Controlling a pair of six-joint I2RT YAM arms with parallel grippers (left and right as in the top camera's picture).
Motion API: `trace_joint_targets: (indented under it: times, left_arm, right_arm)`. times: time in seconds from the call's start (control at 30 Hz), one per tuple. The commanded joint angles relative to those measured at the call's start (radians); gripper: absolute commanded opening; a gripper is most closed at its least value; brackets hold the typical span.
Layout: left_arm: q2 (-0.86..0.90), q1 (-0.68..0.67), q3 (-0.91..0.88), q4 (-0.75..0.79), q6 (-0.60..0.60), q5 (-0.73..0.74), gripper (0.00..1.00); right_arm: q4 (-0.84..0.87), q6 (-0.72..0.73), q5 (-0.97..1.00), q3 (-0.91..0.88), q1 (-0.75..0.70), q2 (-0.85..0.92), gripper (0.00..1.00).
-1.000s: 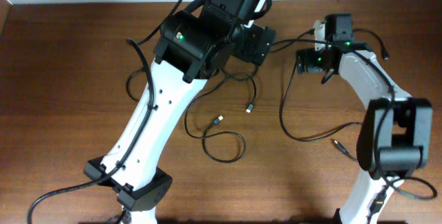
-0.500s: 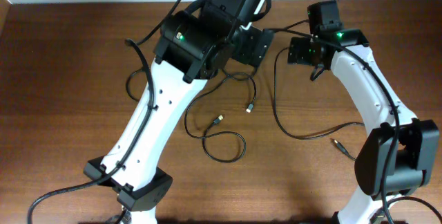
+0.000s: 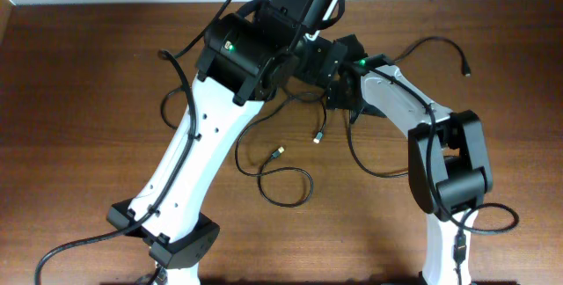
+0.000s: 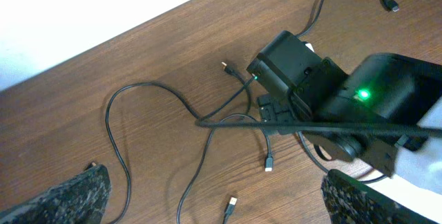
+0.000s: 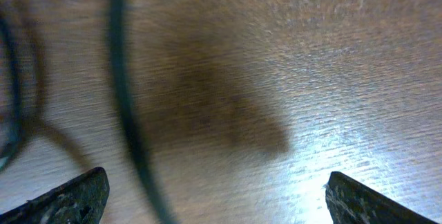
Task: Untangle cables
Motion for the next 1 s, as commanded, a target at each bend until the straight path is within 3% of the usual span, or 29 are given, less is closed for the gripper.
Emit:
trace_joint_targets:
  times: [0.0,0.13,0.23,0.3,0.37,0.6,0.8,0.97]
  left_arm:
    - [0.005,0.009,0.002,-0.002,0.001,-0.012,0.99]
    - [0.005,0.009,0.002,-0.012,0.001,-0.034,0.99]
    - [0.005,0.009,0.002,0.011,0.001,-0.034,0.99]
    - [0.005,0.009,0.002,0.013,0.000,-0.034,0.99]
    - [0.005,0.009,0.002,0.013,0.001,-0.034,0.99]
    - [0.005,0.009,0.002,-0.008,0.001,-0.034,0.99]
    - [0.005,0.006,0.002,0.006,0.000,-0.029,0.99]
    - [0.005,0.006,0.002,0.017,0.001,-0.035,0.99]
  right_arm:
    - [0.007,-0.026,0.026,-0.006,-0.024,0.034,0.04]
    - [-0.071,-0.103,0.051,-0.002,-0.095,-0.014,0.04]
    - [-0.119,-0.100,0.321,0.026,-0.117,-0.259,0.04]
    - [-0.103,-0.113,0.318,0.116,-0.144,-0.452,0.04]
    - [-0.035,-0.244,0.245,0.233,-0.217,-0.541,0.04]
    - [0.190,-0.396,0.185,0.298,-0.588,-0.412,0.04]
    - [0.322,-0.396,0.155,0.298,-0.692,-0.372,0.04]
    - [0.808,-0.420,0.140,0.298,-0.711,-0.282,0.04]
